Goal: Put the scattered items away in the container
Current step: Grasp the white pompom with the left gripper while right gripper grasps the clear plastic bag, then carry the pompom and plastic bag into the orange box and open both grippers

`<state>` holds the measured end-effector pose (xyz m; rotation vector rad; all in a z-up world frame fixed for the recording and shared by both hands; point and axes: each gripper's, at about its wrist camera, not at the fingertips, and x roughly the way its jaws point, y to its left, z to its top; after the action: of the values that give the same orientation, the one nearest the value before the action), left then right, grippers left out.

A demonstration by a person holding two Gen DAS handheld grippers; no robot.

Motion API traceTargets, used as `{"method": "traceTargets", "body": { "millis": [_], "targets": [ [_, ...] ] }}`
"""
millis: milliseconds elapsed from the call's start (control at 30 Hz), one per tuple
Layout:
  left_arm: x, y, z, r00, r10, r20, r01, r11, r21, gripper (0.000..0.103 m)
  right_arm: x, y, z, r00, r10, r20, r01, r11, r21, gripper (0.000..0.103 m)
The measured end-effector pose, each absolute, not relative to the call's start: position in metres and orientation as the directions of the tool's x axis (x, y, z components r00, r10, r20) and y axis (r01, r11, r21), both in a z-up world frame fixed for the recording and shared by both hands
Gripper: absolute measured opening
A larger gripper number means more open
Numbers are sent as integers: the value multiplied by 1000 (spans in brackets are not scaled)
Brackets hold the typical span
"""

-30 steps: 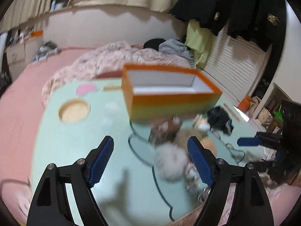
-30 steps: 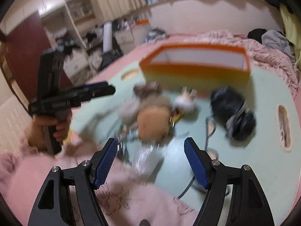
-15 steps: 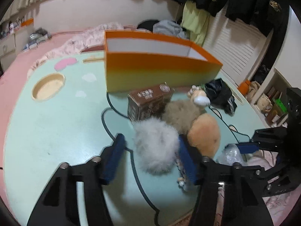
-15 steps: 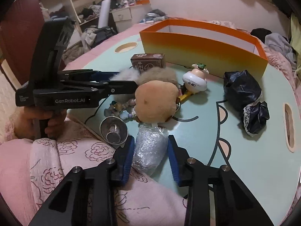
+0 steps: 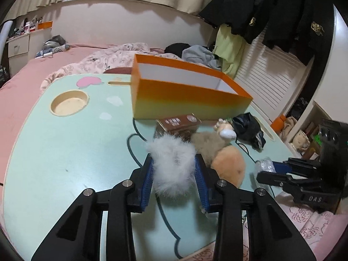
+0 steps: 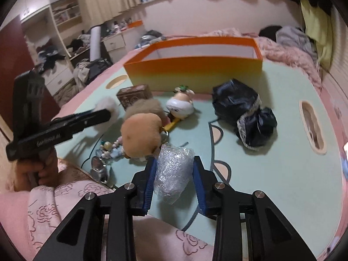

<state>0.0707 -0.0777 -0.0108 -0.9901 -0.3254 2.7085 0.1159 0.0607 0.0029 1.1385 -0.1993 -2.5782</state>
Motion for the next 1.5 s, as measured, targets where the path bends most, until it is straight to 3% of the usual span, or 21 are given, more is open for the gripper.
{"method": "traceTargets", "body": {
  "millis": [867, 1100, 1200, 1300, 1500],
  "targets": [
    [63, -68, 22, -798, 240, -553, -151, -968, -203, 37, 107, 81, 28, -713, -289, -639, 169, -955, 244, 32],
    [25, -63, 56, -820, 234, -523, -168, -971, -172, 37, 67, 89, 68, -786, -280, -552, 186, -958, 220, 32],
    [-1, -62, 69, -811, 249, -529, -171, -966, -192, 37, 37, 99, 81, -785, -328, -525, 202, -937, 284, 32],
    [-25, -60, 77, -816, 243, -524, -163, -967, -195, 37, -2, 110, 82, -753, -388, -532, 189, -901, 390, 32],
    [-72, -52, 62, -782, 200, -591, -138, -979, -149, 37, -53, 114, 63, -732, -322, -601, 99, -922, 373, 32]
  ]
}}
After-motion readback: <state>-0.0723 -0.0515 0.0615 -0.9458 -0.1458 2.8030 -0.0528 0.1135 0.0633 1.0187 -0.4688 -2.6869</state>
